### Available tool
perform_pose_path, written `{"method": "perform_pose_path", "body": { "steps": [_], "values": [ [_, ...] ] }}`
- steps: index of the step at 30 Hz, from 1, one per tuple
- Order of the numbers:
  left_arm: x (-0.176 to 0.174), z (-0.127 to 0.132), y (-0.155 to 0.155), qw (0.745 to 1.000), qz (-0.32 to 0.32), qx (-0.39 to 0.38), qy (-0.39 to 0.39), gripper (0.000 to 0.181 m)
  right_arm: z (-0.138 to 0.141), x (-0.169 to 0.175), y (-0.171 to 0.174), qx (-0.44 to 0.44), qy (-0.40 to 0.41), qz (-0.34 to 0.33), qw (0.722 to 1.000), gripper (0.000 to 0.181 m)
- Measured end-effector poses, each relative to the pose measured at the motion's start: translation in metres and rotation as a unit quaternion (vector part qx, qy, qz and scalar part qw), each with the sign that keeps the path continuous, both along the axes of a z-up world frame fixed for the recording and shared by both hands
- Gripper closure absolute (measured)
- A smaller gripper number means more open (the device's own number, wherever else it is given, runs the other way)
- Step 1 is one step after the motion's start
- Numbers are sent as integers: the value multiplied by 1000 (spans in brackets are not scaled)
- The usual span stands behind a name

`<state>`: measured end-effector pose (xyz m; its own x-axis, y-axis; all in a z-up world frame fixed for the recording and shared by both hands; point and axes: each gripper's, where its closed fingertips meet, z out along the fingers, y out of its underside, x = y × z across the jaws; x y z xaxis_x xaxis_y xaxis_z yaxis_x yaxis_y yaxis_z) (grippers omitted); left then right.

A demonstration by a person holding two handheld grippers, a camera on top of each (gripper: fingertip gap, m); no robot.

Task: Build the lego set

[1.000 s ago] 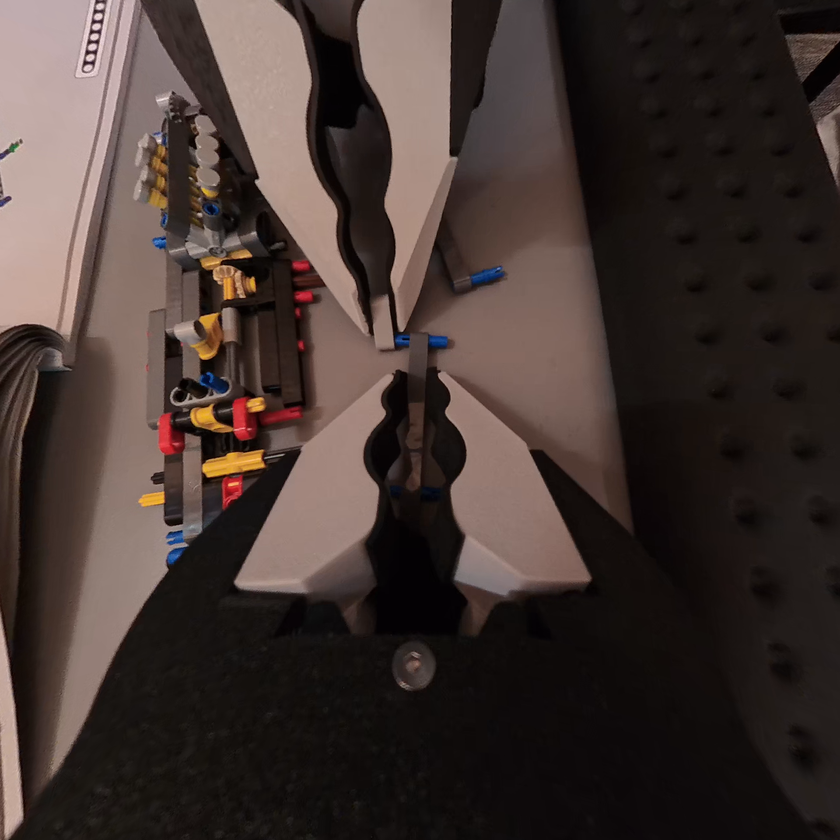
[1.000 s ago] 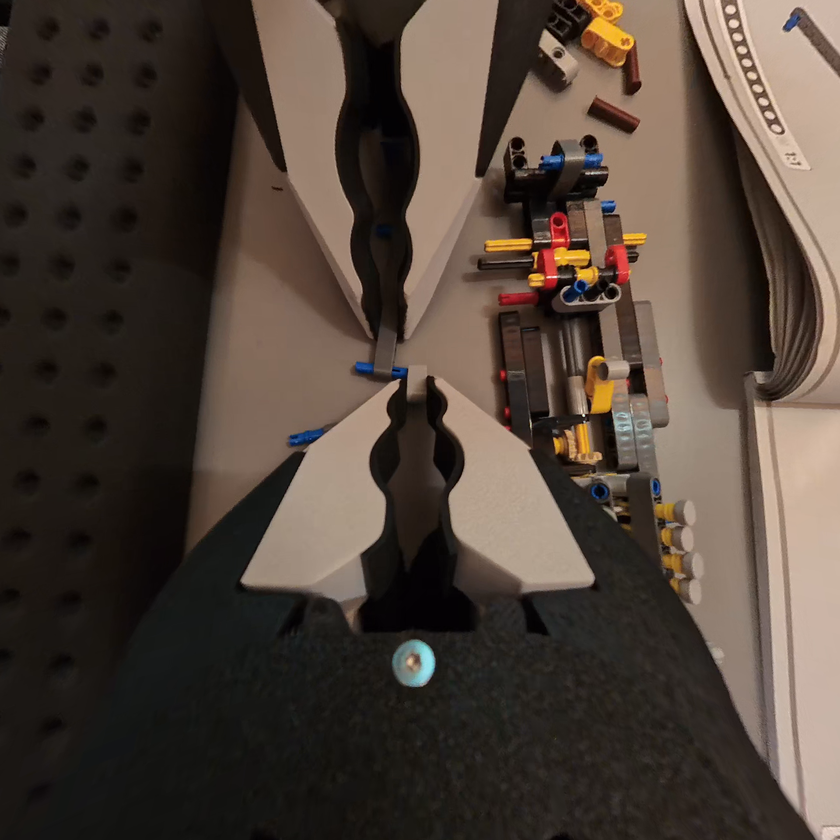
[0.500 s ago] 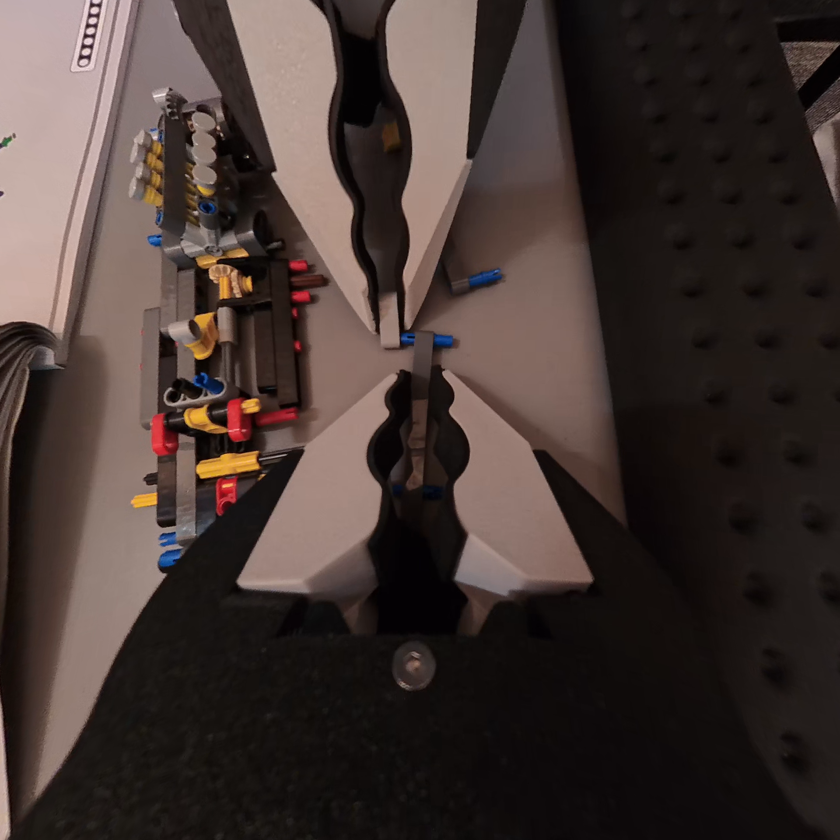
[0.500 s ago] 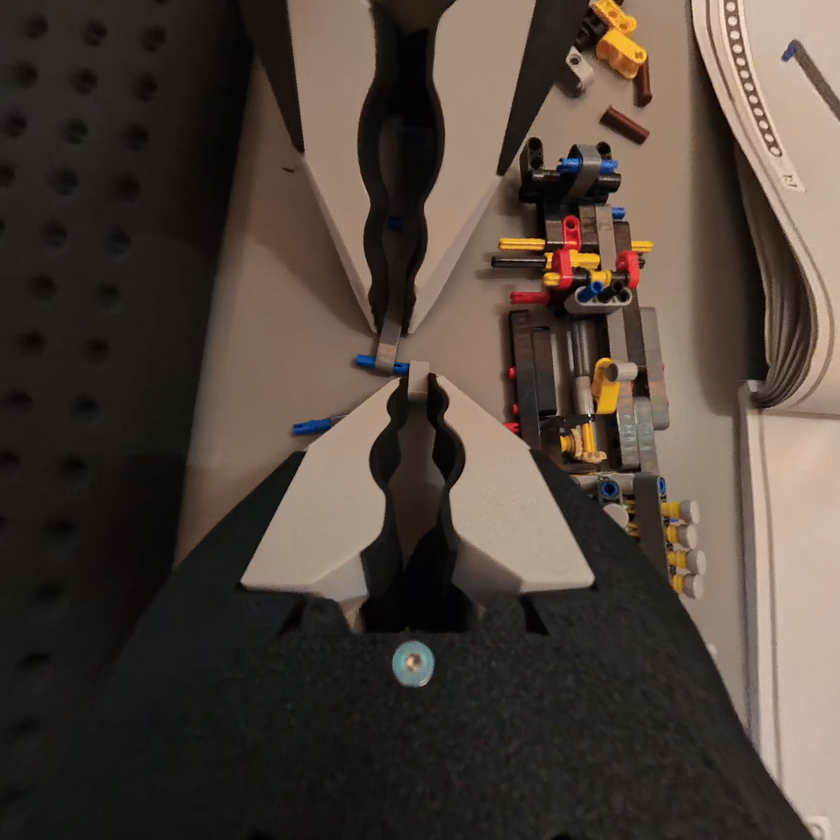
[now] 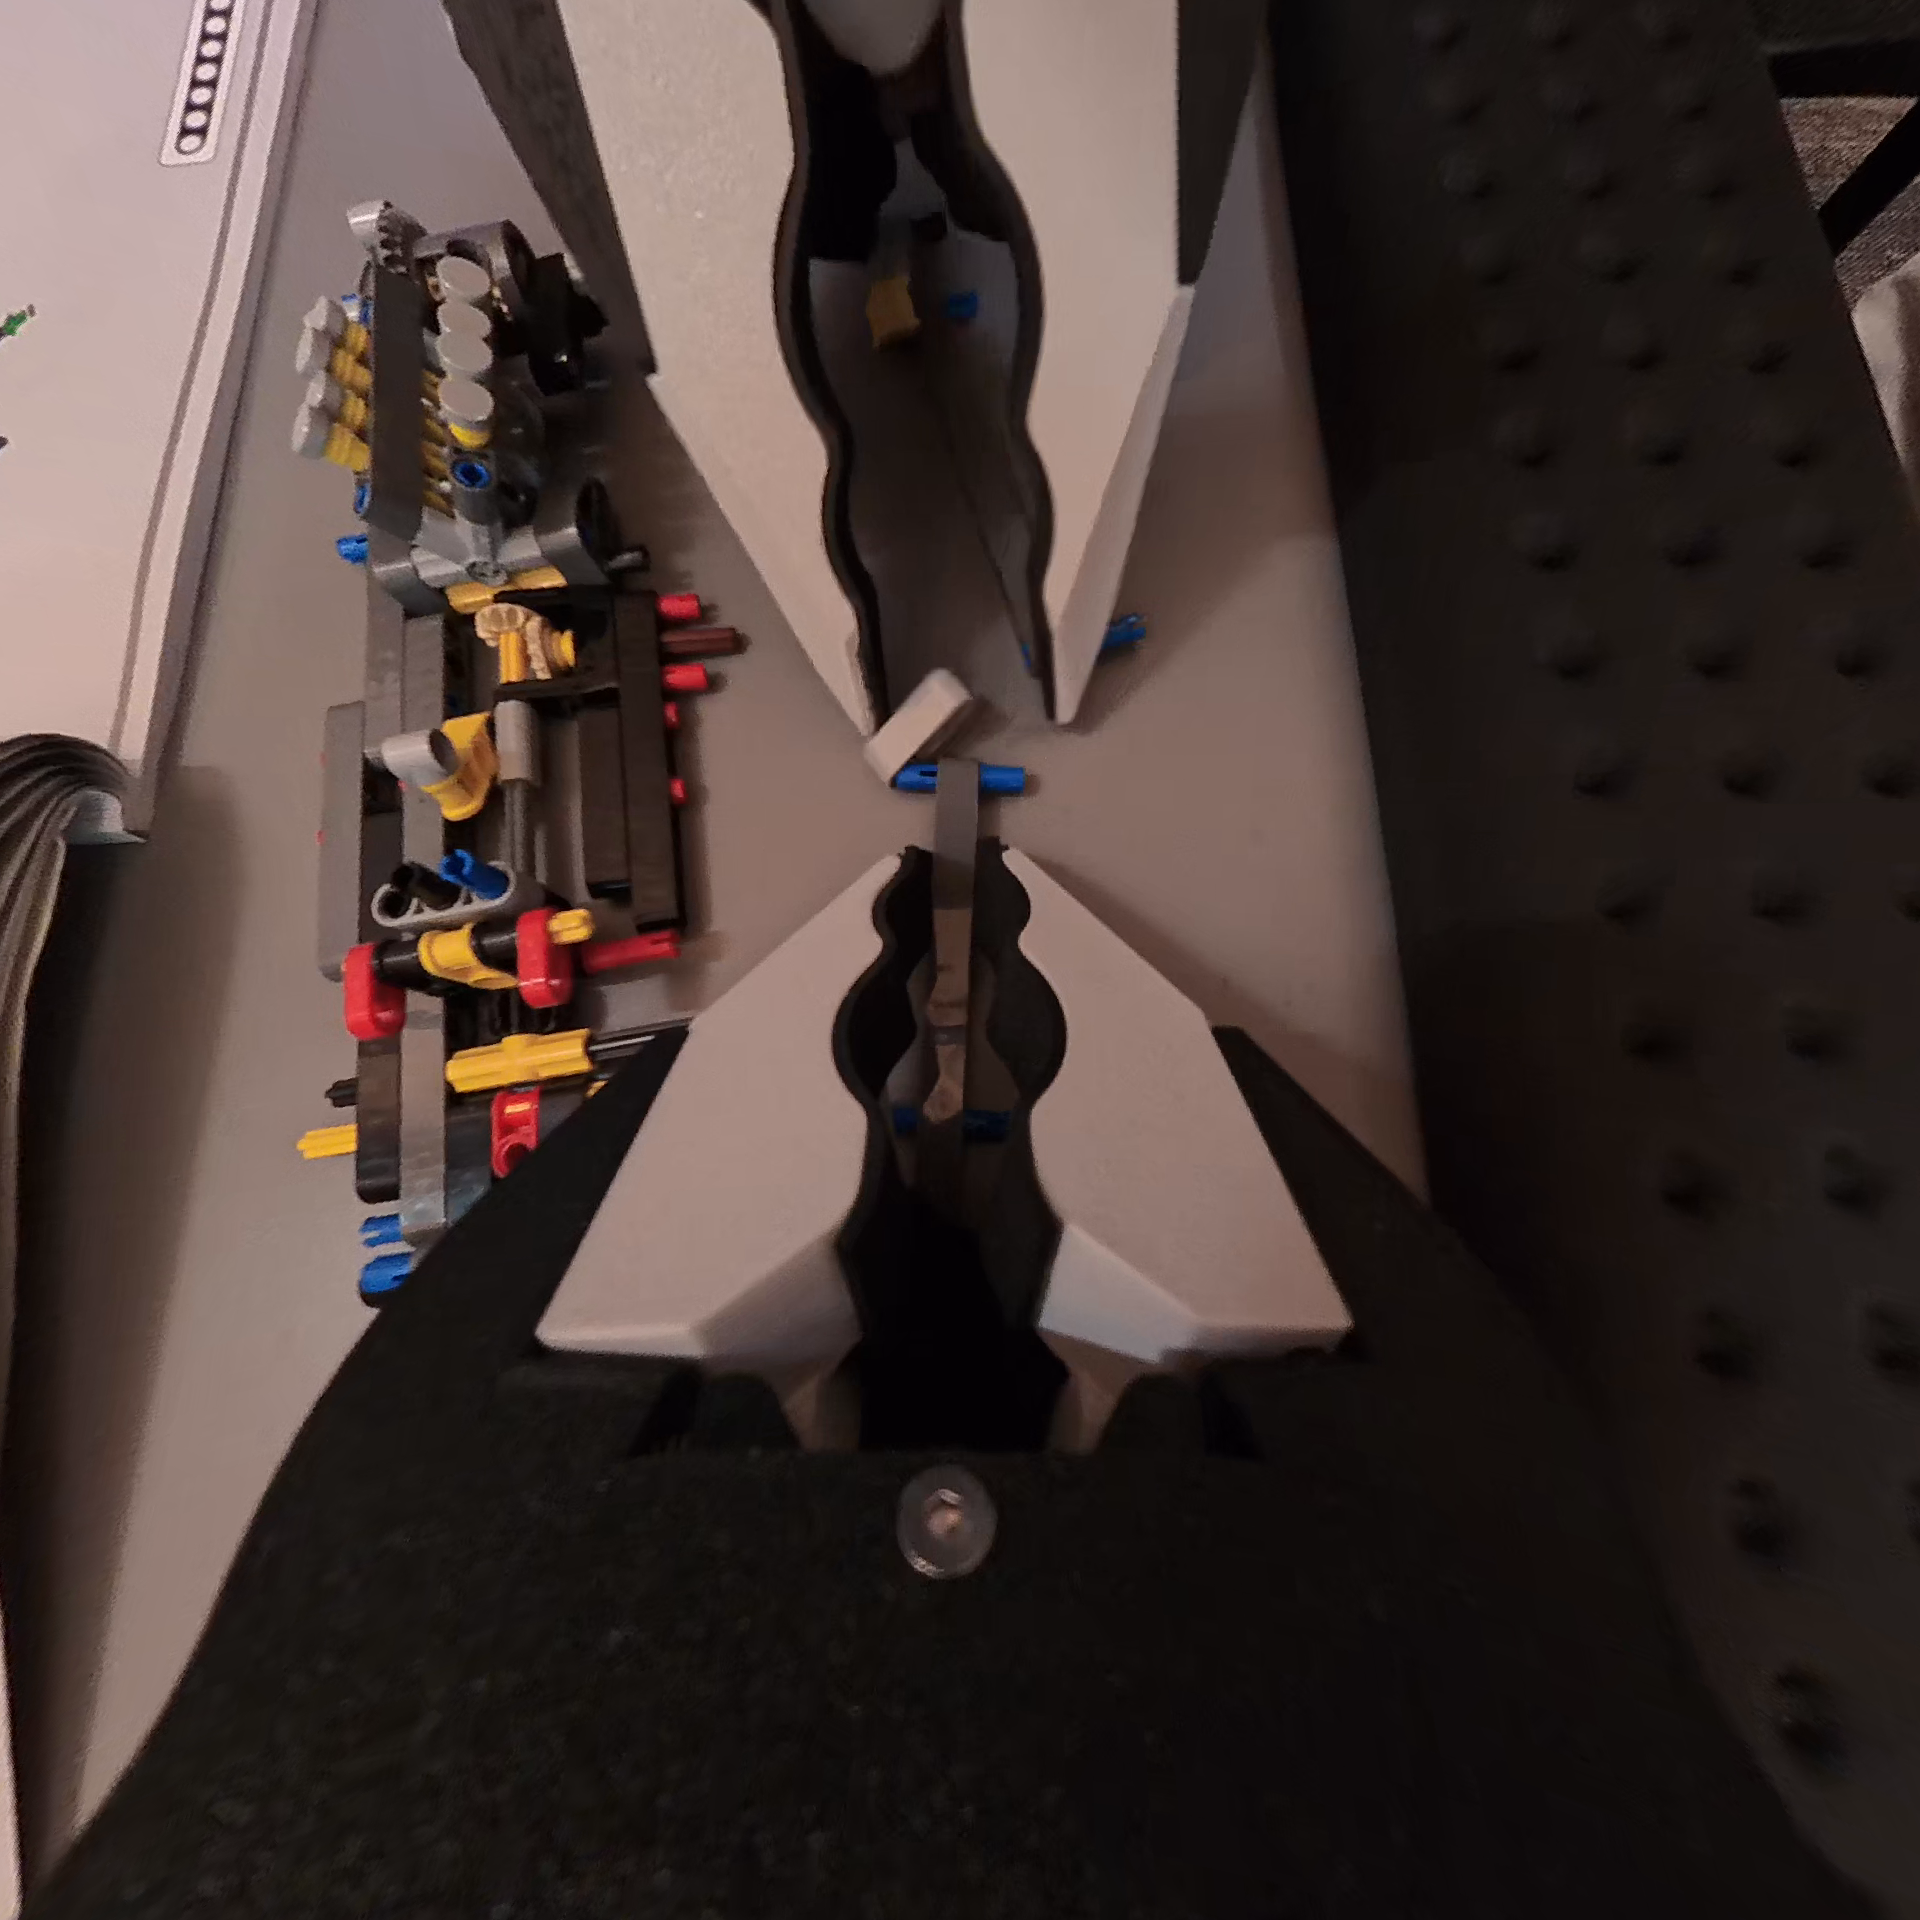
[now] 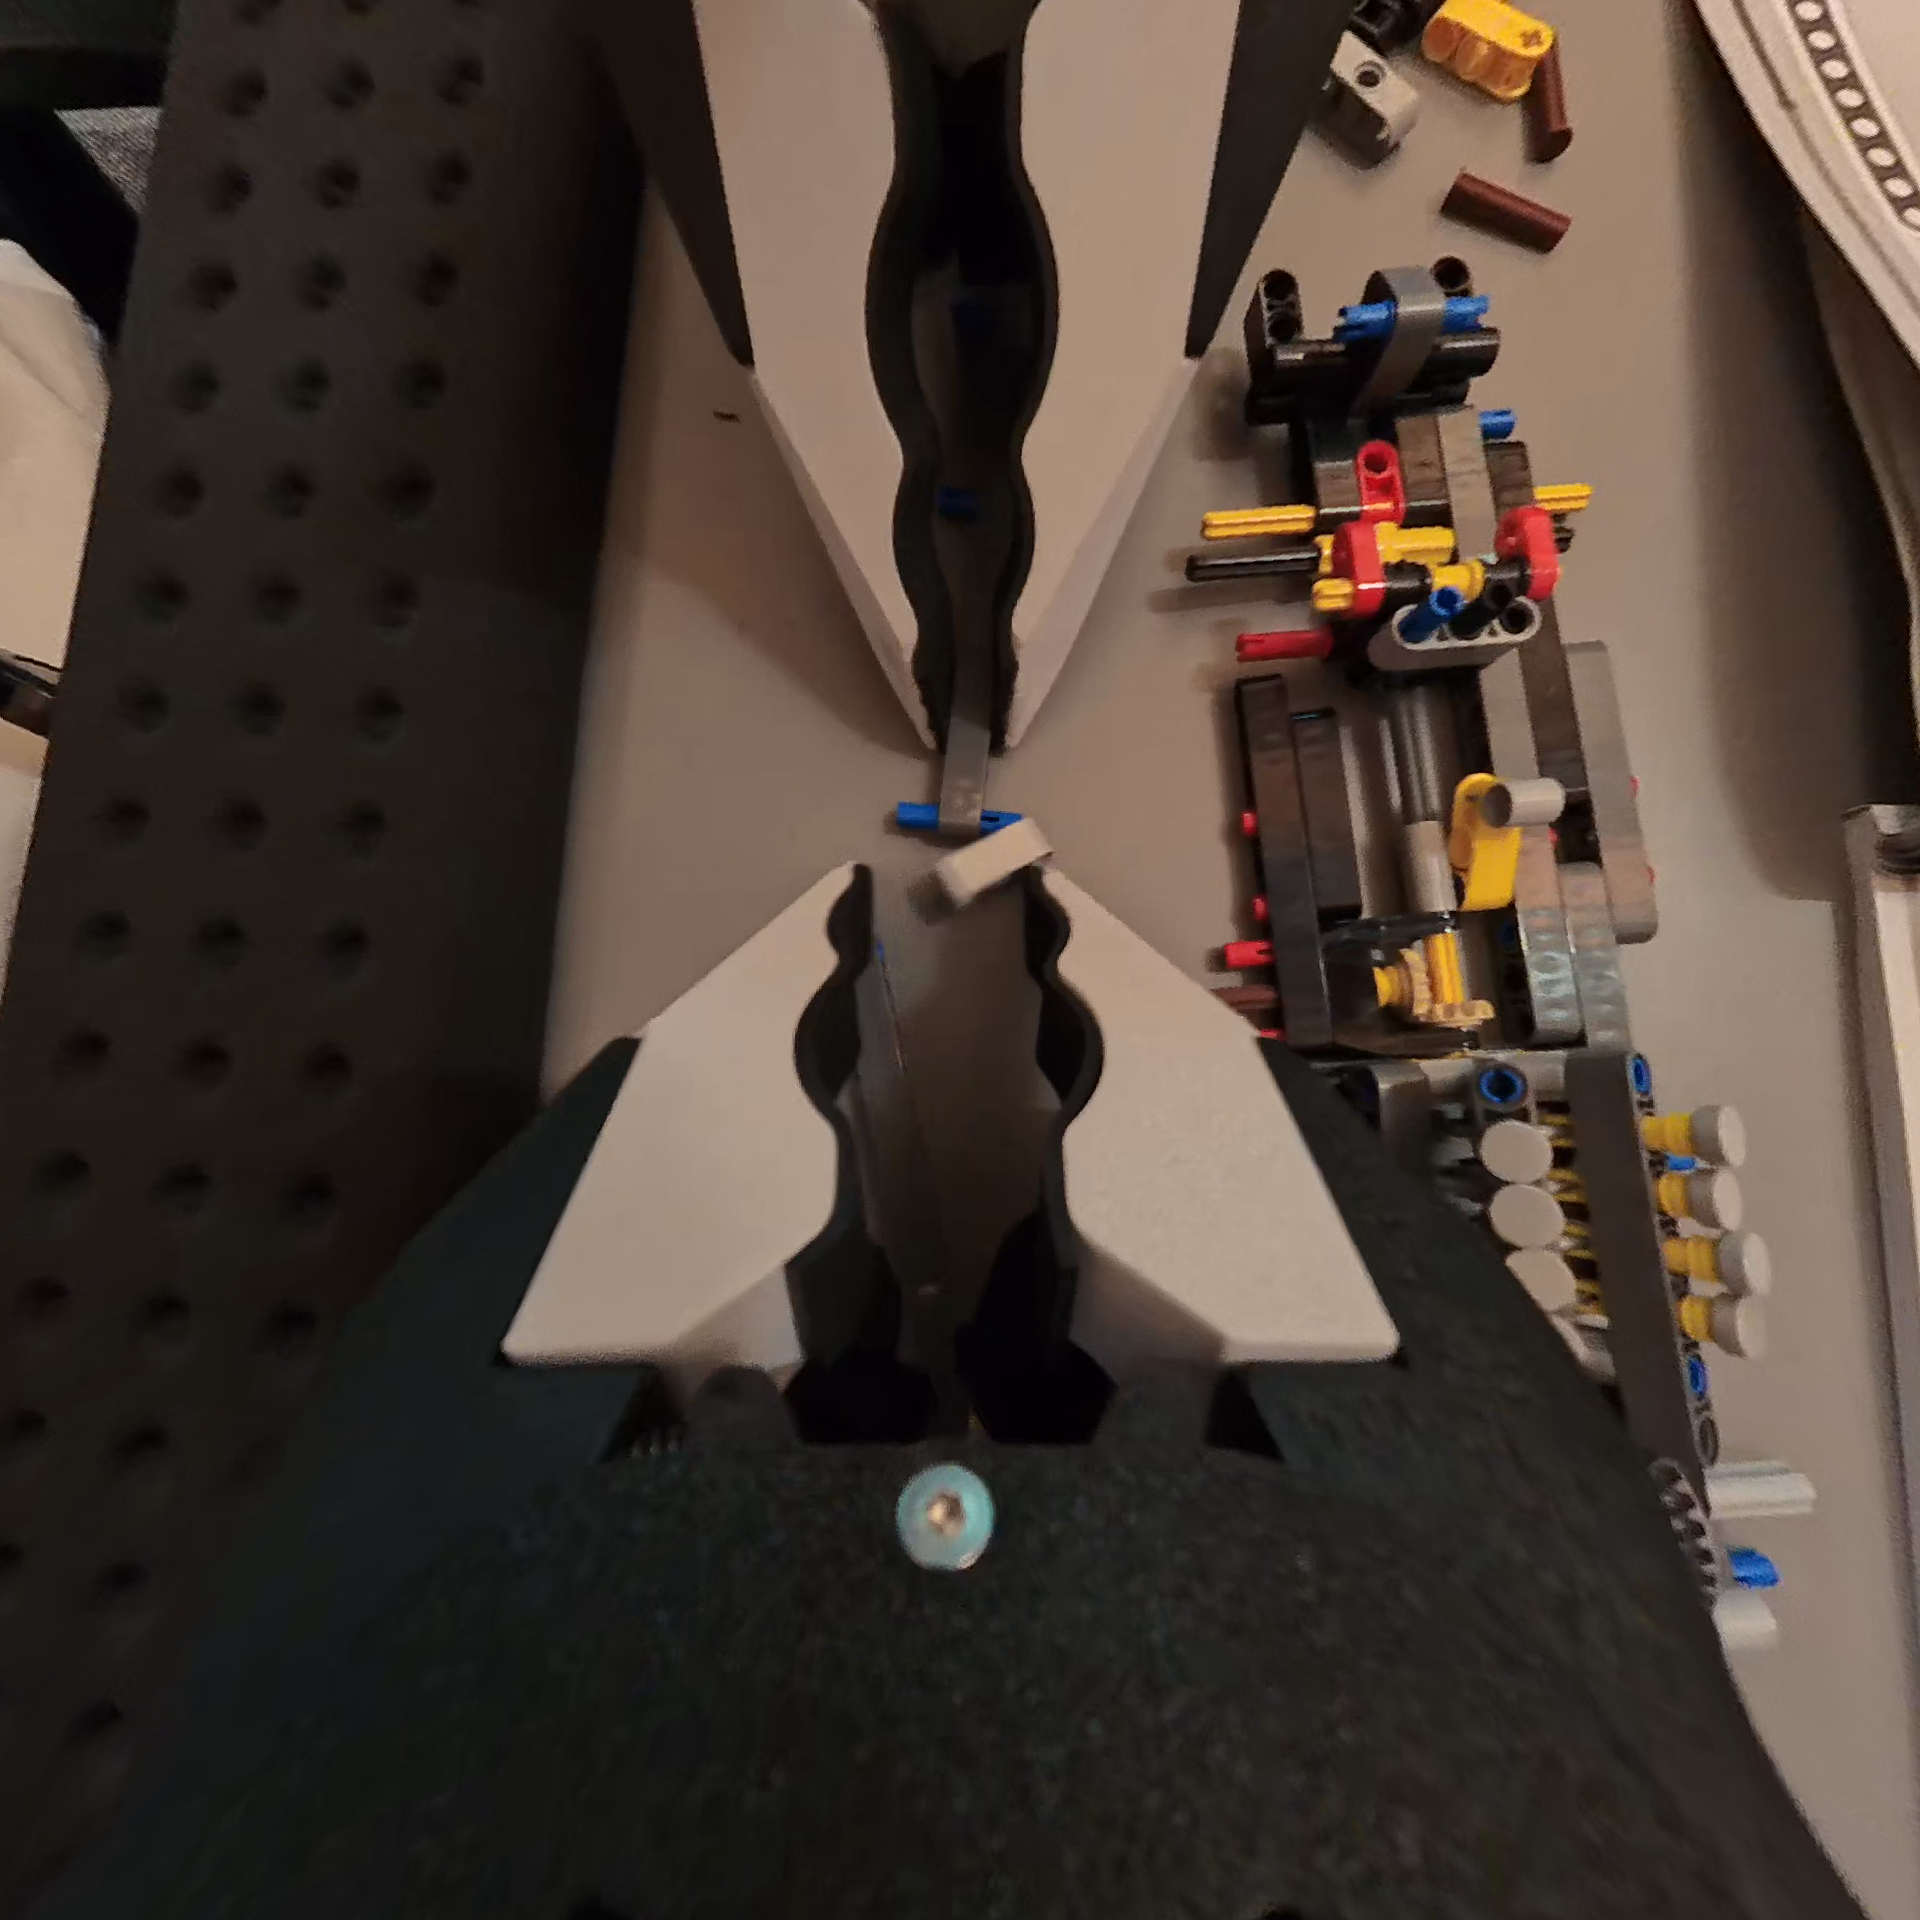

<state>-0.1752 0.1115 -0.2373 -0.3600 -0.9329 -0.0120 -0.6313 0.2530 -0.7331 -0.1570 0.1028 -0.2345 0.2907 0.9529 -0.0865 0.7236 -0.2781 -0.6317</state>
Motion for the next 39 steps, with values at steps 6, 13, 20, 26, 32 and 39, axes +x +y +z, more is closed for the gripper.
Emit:
{"method": "perform_pose_path", "body": {
  "steps": [6,13,20,26,32,39],
  "values": [
    [0,0,0,1000,0,-1,0,174,0,-4,3,4,-2,6,1000,145],
    [0,0,0,1000,2,-4,1,174,-1,-7,8,35,-30,20,999,150],
    [0,0,1,1000,3,-4,1,173,-1,-8,6,22,-26,4,999,145],
    [1,0,1,1000,3,-1,0,173,-2,-8,9,39,-20,-24,999,151],
    [0,0,1,1000,3,0,0,174,-2,-7,10,36,-12,-31,999,151],
    [0,0,0,1000,1,10,-3,174,-2,-7,9,31,-45,-18,998,152]
  ]
}}
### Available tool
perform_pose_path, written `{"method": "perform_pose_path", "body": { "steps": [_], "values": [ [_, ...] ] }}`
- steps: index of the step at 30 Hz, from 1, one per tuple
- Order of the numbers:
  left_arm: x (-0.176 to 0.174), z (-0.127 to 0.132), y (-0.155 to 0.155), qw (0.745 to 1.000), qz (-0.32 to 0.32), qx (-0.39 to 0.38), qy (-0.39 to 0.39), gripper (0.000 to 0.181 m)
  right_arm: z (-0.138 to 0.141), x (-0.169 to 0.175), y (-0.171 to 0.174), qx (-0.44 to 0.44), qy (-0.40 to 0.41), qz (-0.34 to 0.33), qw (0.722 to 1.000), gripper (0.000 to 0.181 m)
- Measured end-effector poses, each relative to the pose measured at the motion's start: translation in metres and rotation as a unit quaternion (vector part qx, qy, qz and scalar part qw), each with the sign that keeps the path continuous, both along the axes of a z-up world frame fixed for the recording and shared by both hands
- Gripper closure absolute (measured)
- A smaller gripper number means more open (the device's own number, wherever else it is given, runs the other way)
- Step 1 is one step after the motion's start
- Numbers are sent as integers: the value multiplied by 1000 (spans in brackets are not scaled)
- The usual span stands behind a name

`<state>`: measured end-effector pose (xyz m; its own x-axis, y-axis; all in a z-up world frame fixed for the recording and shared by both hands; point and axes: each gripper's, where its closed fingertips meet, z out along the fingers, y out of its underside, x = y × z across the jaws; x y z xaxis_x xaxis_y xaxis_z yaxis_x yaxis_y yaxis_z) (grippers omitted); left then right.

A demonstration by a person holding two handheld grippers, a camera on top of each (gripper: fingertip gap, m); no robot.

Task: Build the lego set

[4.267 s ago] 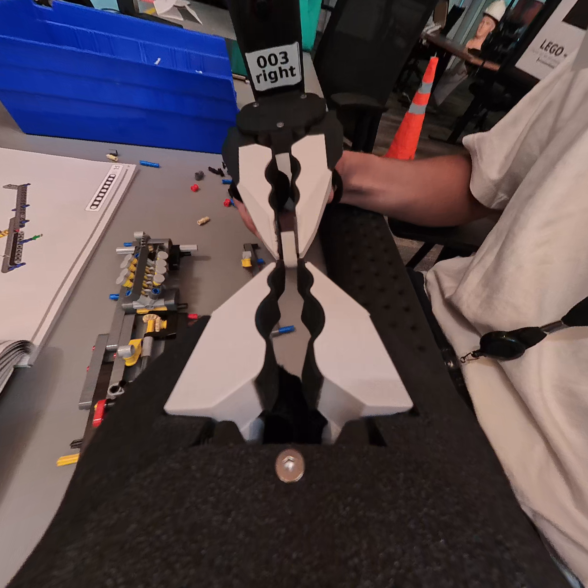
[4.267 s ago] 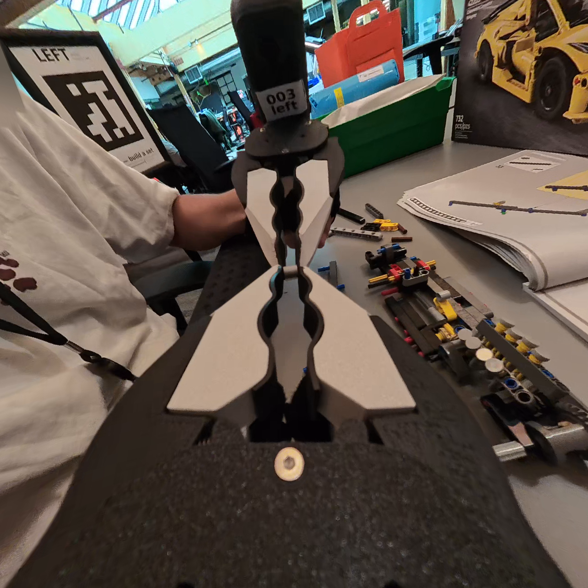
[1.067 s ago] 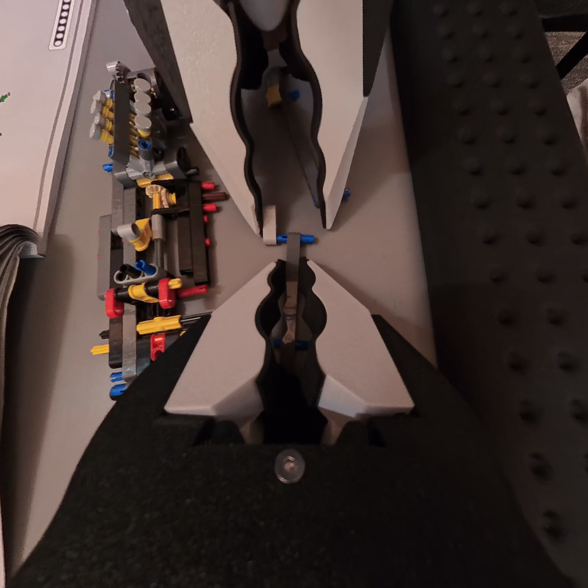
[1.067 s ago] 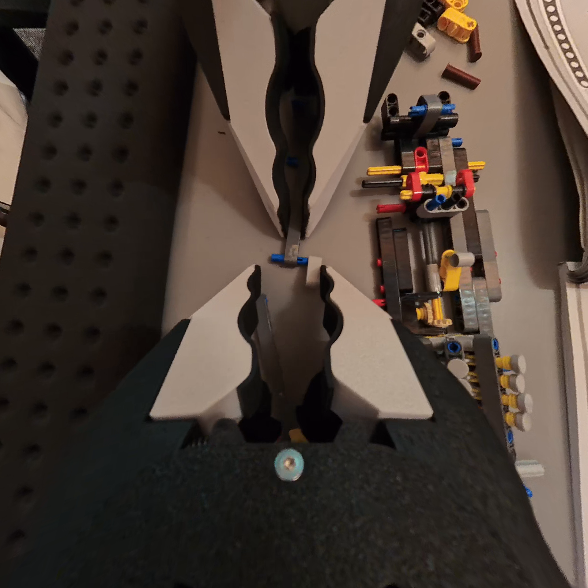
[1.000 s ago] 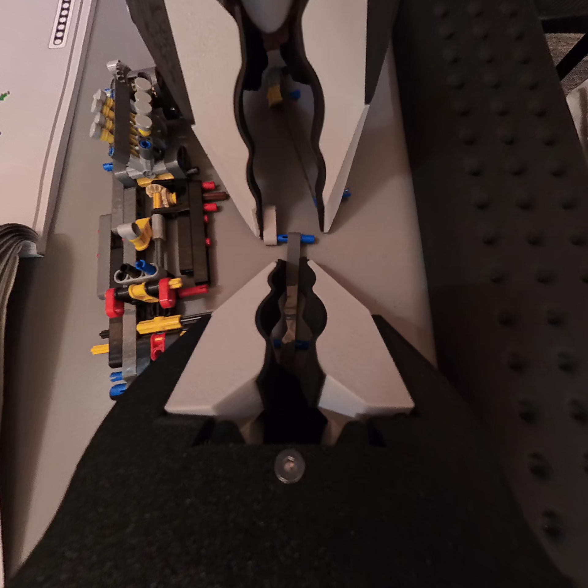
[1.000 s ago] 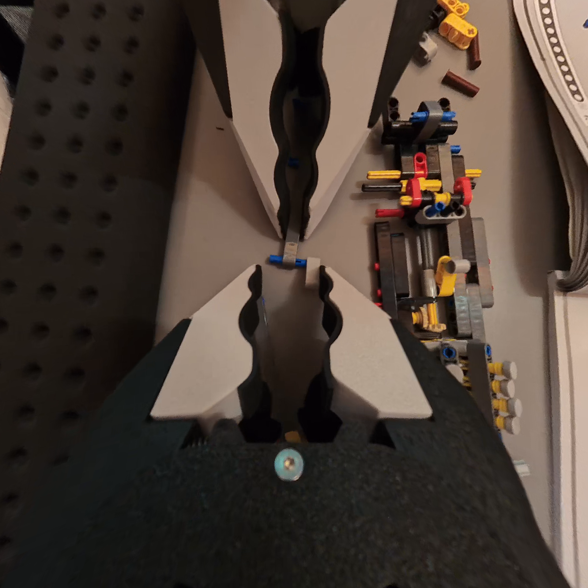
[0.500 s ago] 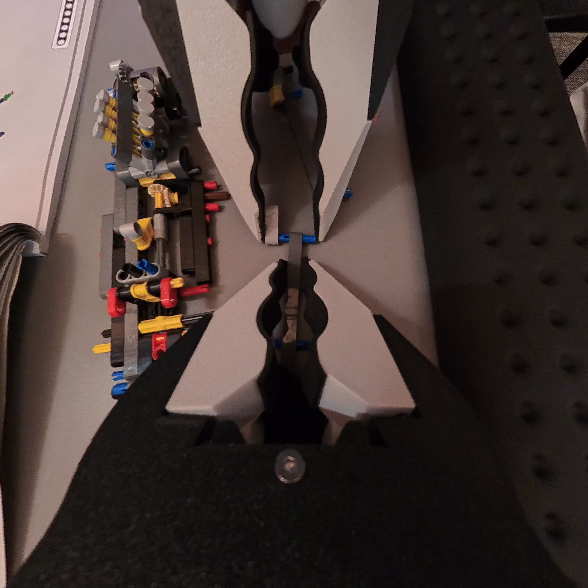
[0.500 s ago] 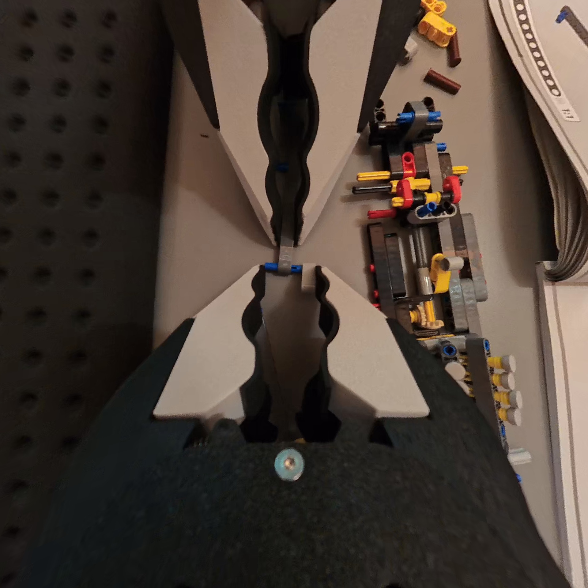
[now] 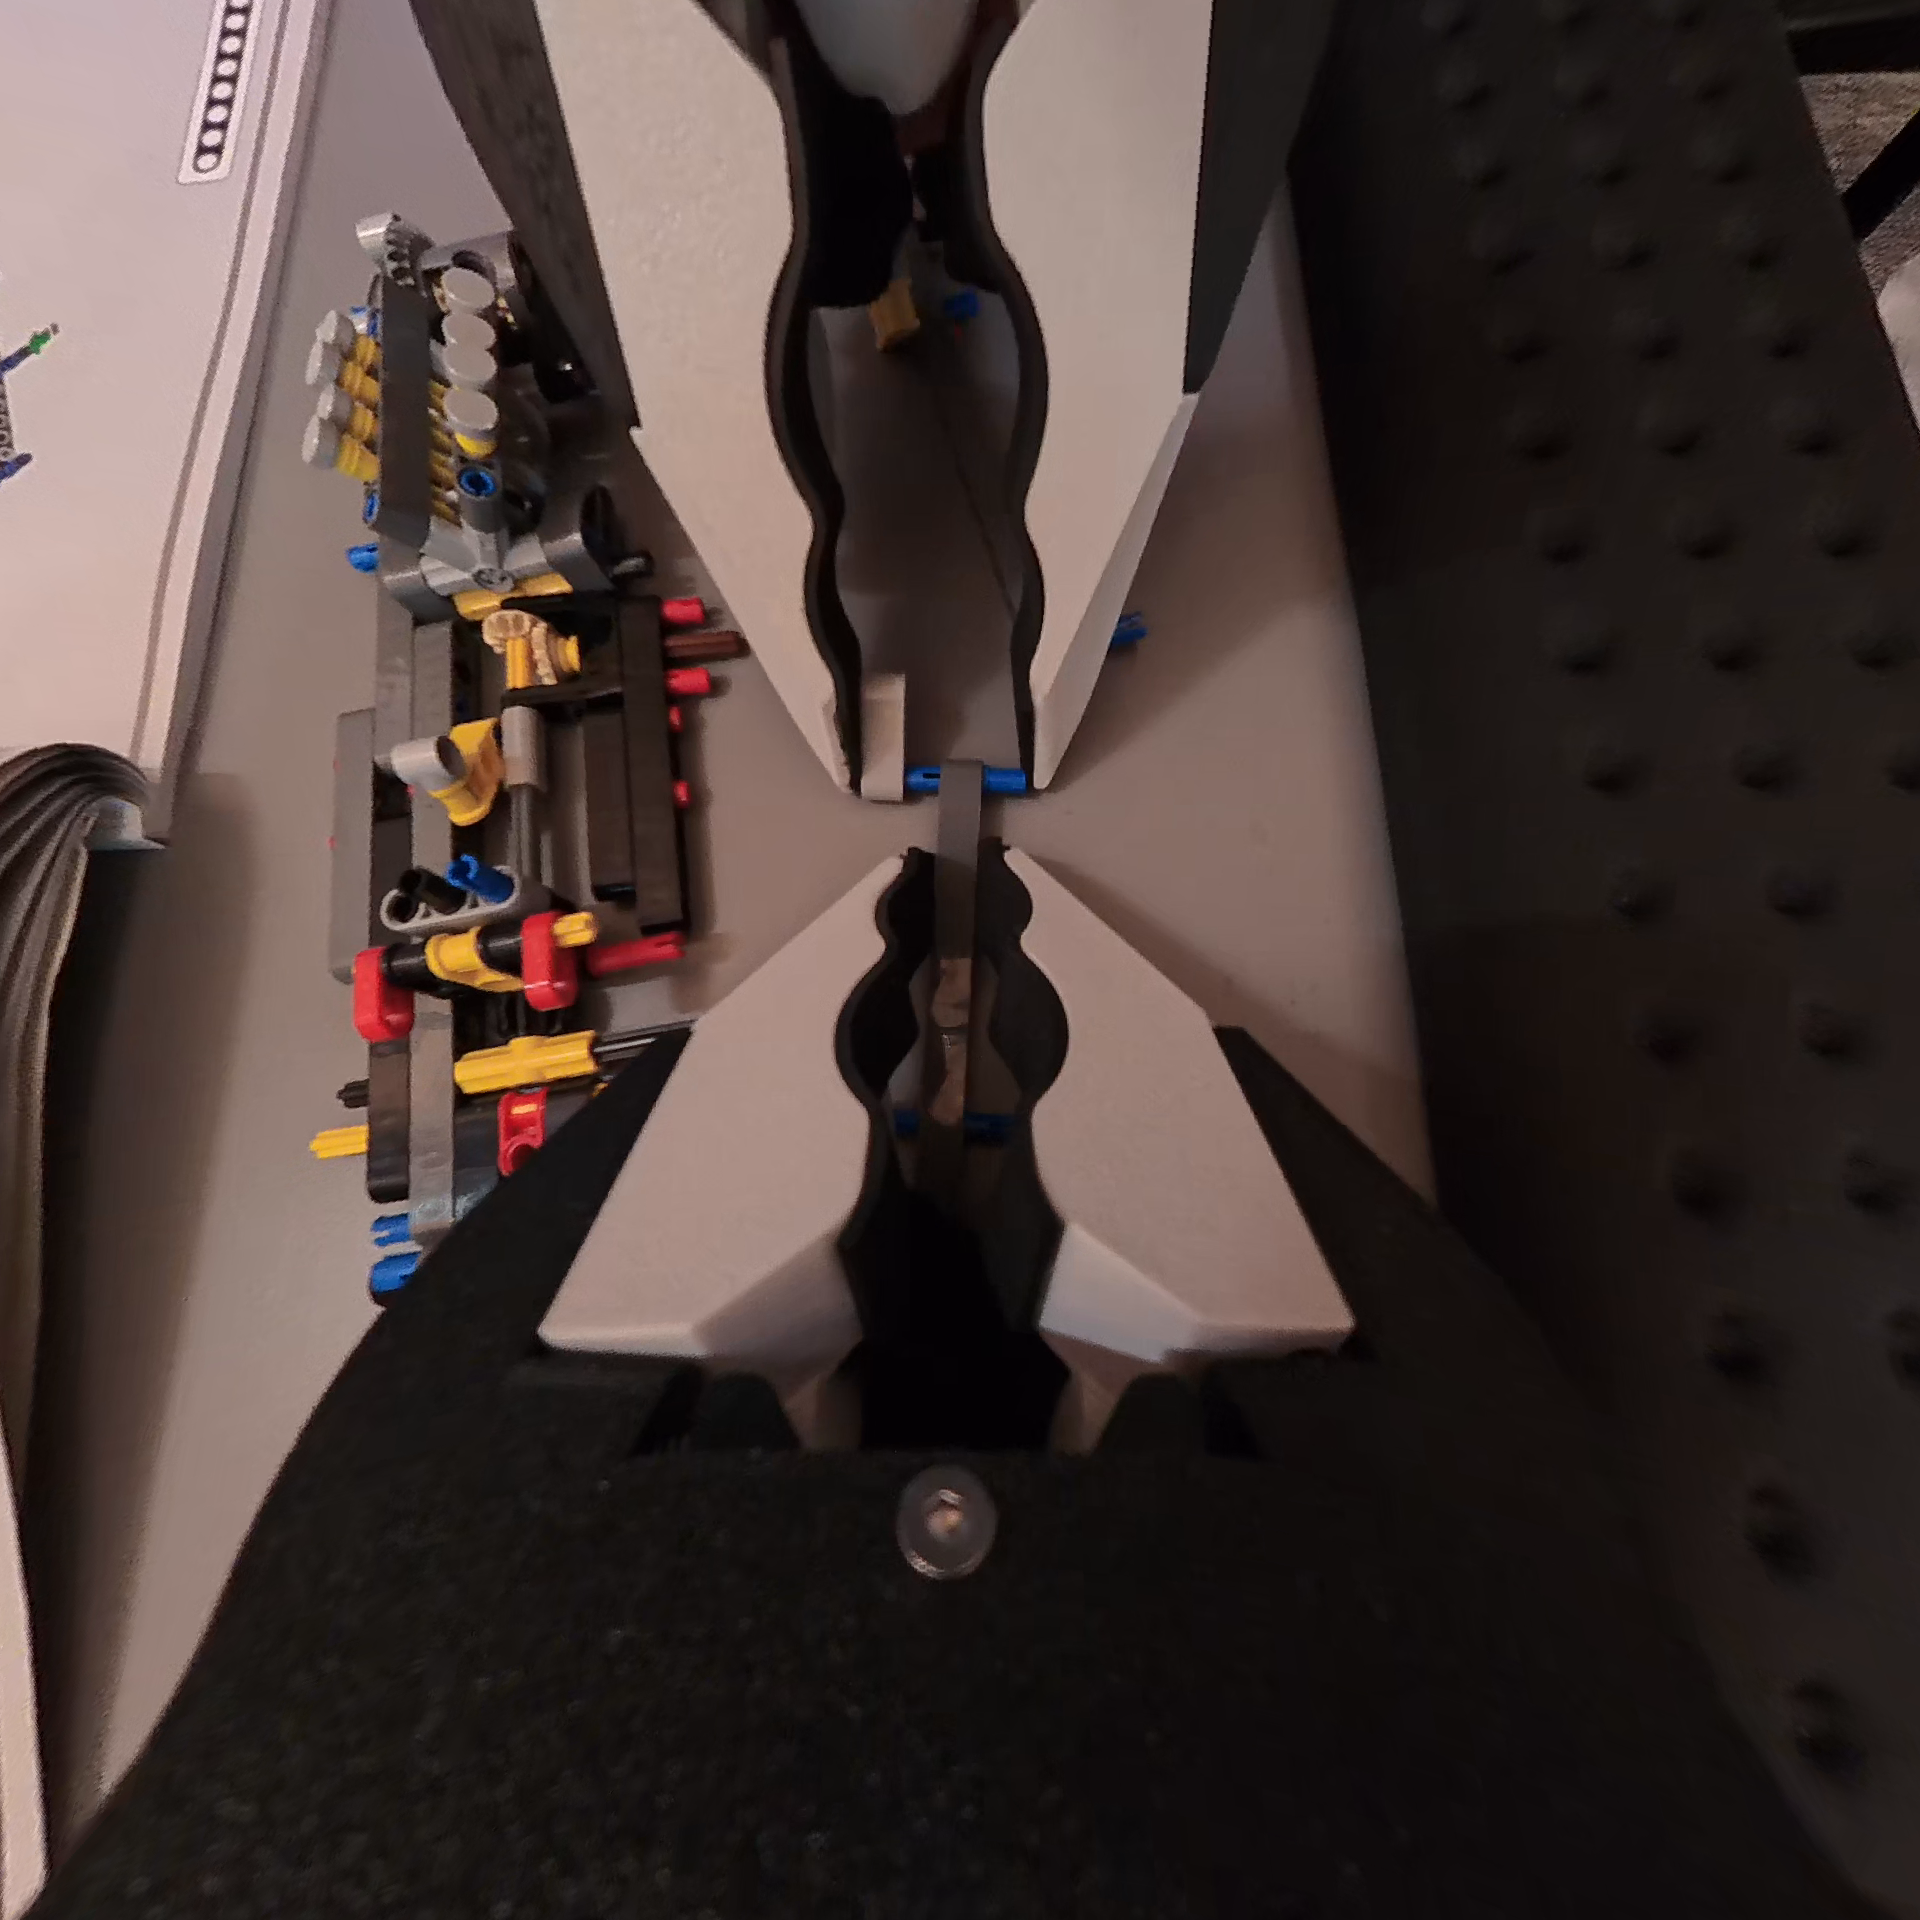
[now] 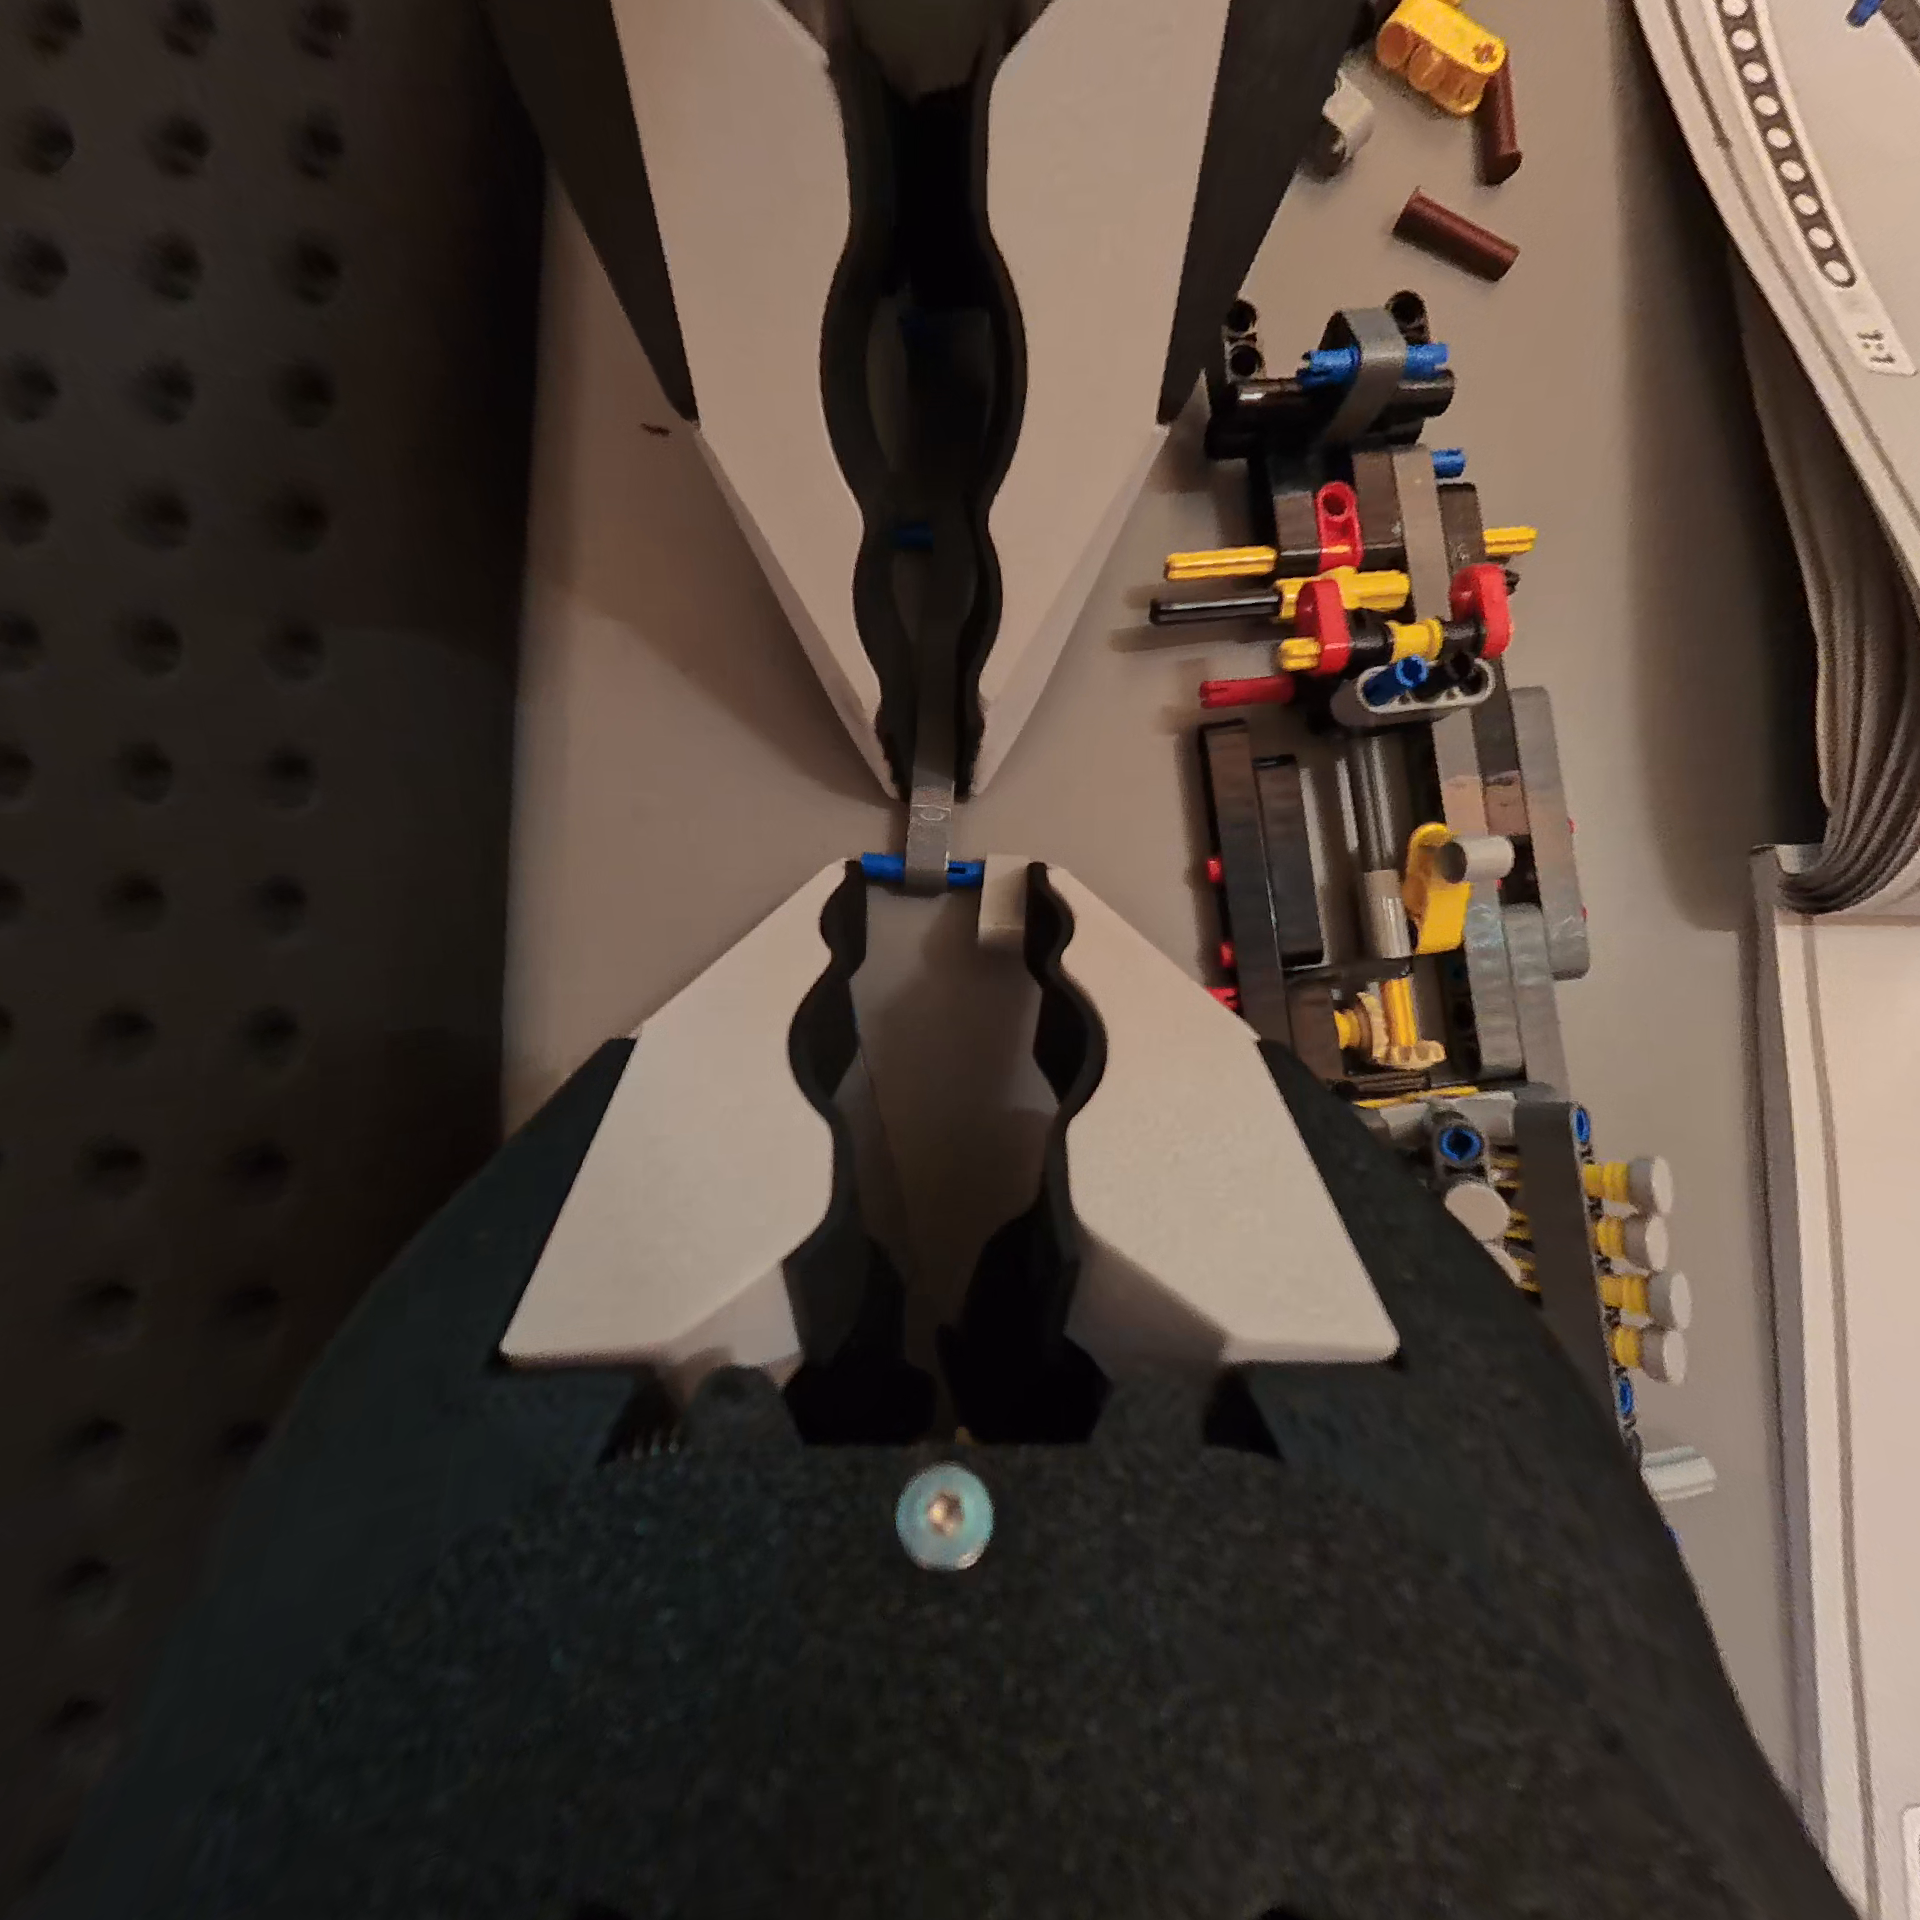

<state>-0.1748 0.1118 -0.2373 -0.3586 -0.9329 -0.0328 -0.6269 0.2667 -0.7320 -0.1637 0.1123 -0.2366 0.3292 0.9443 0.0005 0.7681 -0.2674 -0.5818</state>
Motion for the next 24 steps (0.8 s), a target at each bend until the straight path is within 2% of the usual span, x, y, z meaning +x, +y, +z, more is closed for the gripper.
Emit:
{"method": "perform_pose_path", "body": {
  "steps": [5,11,13,15,24],
  "values": [
    [0,0,0,1000,-3,9,-3,174,0,0,-1,7,1,-9,1000,152],
    [-2,1,-3,998,-14,59,-8,174,1,-1,-2,33,-17,20,999,152],
    [-4,2,-2,999,-12,52,-3,166,1,-2,-4,24,-25,38,999,152],
    [-6,1,-7,999,-27,38,2,173,1,-3,-6,5,-21,52,998,152],
    [-4,0,-6,998,-25,48,-11,174,0,-2,-6,-23,-17,43,999,152]
  ]
}}
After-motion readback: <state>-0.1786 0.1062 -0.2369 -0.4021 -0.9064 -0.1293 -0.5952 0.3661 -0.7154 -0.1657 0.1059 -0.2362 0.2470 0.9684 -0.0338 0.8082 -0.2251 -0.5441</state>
